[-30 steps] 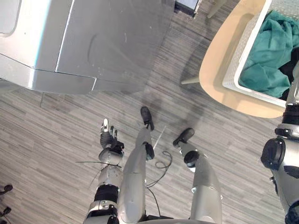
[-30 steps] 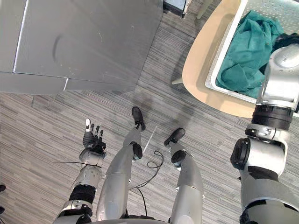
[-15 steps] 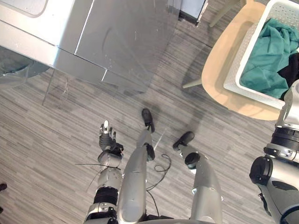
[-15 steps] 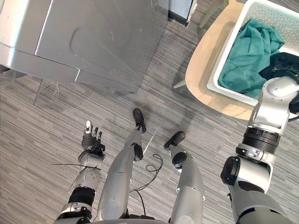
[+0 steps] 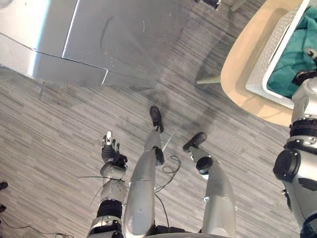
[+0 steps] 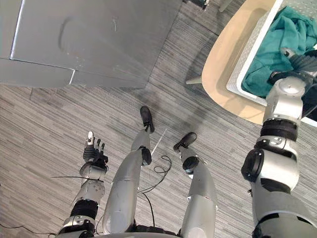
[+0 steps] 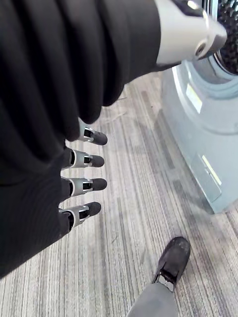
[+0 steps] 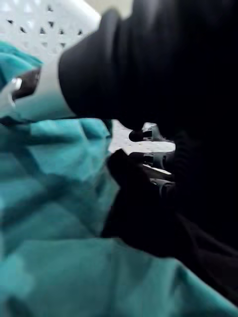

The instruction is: Pick up the laundry basket with both hands and put the clothes into the washing machine.

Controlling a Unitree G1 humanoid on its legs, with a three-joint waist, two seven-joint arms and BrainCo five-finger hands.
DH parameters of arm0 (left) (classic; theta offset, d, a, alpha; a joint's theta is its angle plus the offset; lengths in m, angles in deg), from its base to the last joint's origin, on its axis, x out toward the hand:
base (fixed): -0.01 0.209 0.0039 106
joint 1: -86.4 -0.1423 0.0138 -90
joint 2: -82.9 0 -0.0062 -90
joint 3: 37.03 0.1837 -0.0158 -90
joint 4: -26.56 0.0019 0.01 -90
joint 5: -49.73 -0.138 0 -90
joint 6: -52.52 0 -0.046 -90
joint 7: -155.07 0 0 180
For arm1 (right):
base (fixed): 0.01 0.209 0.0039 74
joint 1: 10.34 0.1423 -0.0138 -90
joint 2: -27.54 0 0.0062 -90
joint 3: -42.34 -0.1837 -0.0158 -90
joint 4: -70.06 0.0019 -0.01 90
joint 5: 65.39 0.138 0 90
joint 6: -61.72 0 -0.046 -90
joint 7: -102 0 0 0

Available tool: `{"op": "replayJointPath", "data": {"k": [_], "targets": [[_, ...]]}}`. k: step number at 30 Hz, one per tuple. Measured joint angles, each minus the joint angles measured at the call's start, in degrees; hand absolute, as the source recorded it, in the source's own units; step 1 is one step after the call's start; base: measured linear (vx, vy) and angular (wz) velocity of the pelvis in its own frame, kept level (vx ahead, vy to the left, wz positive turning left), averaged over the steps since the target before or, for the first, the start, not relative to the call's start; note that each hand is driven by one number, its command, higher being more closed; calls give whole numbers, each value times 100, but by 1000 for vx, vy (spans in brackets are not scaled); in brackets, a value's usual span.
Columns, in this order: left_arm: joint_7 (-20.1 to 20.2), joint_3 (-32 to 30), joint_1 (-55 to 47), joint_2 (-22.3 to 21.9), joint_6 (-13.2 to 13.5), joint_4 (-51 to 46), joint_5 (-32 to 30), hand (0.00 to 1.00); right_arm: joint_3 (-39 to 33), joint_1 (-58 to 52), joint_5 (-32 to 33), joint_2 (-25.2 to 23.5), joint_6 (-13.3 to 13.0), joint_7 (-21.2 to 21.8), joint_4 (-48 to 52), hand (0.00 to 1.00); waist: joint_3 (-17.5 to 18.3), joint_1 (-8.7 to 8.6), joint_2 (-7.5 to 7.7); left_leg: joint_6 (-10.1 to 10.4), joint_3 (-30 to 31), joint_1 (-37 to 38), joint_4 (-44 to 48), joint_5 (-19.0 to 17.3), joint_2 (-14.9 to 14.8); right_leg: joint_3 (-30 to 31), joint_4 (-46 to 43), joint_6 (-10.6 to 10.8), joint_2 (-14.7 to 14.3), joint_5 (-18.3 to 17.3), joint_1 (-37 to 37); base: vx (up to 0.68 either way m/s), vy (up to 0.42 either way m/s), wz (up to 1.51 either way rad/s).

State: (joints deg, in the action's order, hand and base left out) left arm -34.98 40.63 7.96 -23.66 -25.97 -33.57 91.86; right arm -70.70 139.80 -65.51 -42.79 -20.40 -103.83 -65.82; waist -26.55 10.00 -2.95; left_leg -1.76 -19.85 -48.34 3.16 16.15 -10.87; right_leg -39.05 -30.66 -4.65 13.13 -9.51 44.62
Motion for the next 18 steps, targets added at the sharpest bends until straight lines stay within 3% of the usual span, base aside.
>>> {"op": "replayJointPath", "data": {"k": [4, 11, 12, 18], "targets": [[19, -159, 46, 69, -60, -2, 22, 0, 666, 433, 241, 322, -79, 430, -720, 0, -4, 1, 2, 0, 66, -177, 126, -3, -20, -29, 0, -11, -6, -9, 89, 17, -44, 6], [143, -188, 87, 304, -171, 100, 95, 0, 1614, 1127, 414, 621, -90, 652, -1238, 0, -89, -54, -4, 16, 59, -314, 140, -14, -41, -37, 11, -13, -11, -7, 215, -11, -41, -1], [141, -209, 88, 316, -178, 173, 50, 0, 1723, 1212, 417, 648, -91, 703, -1251, 100, -89, -55, -4, 10, 43, -339, 140, -9, -46, -26, 6, -16, -11, -4, 256, -8, -50, -5], [140, -362, 108, 322, -216, 233, -6, 0, 1755, 1496, 472, 759, -244, 798, -1359, 100, -92, -80, -4, -1, -18, -426, 140, 0, -81, 2, -2, -24, -41, 2, 376, 2, -60, -5]]}}
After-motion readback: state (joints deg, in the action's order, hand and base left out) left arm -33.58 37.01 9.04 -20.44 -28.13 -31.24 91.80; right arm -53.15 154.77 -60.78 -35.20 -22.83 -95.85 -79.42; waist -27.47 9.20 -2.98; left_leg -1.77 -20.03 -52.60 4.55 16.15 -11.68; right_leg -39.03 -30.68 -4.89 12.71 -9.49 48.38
